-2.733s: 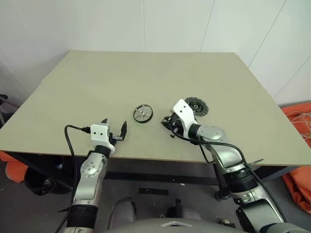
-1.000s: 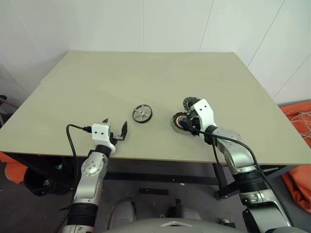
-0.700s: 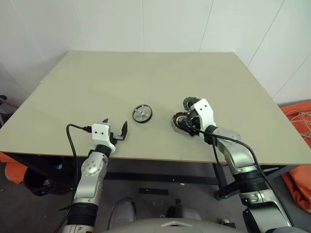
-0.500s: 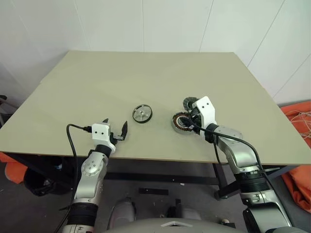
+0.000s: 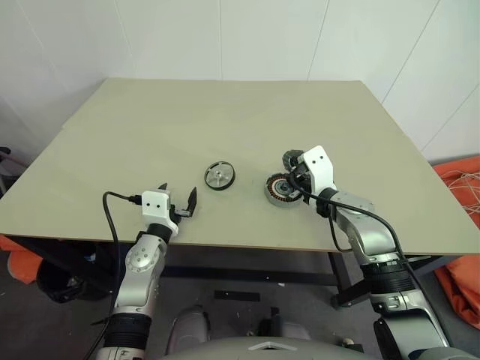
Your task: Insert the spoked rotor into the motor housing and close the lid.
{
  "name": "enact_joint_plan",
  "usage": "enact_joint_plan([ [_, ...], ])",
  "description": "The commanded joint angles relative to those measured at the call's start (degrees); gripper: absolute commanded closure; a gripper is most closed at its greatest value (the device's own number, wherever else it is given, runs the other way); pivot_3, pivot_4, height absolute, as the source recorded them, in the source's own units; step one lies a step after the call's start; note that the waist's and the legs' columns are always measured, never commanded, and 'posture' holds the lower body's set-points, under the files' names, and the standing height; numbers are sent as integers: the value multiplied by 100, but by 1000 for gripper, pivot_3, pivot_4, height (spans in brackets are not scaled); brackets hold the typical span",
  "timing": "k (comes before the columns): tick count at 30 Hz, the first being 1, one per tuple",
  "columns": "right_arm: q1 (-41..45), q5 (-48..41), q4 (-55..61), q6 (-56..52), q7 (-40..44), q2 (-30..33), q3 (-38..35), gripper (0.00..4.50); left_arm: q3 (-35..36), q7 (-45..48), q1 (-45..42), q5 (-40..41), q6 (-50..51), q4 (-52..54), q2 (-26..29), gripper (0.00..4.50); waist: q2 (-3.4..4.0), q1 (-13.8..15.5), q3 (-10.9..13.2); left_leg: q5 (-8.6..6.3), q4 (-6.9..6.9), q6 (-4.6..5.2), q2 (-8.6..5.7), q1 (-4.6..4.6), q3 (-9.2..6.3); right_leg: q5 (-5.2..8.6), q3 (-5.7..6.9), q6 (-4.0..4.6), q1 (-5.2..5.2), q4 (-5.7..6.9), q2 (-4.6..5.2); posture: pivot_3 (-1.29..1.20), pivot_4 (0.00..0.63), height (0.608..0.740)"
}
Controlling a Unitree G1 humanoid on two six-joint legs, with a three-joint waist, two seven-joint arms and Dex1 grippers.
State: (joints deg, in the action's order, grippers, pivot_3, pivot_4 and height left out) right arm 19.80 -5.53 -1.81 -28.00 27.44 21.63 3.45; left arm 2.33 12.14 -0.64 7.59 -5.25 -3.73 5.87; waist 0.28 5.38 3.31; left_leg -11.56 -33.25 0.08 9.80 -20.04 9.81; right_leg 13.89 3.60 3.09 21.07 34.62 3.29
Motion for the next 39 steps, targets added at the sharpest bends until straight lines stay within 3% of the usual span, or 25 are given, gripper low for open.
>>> enact_joint_plan([
  [1, 156, 54, 1, 35, -21, 23, -1, 4486, 21, -17, -87, -19, -117, 122, -1, 0, 0, 0, 0, 0, 0, 0, 0, -1, 0, -2, 0, 4, 0, 0, 0, 0, 0, 740],
  [39, 113, 139, 5, -179, 268, 143, 113, 4486, 42, -57, -109, 11, -101, 124, -18, 0, 0, 0, 0, 0, 0, 0, 0, 2, 0, -7, 0, 12, -2, 1, 0, 0, 0, 740],
])
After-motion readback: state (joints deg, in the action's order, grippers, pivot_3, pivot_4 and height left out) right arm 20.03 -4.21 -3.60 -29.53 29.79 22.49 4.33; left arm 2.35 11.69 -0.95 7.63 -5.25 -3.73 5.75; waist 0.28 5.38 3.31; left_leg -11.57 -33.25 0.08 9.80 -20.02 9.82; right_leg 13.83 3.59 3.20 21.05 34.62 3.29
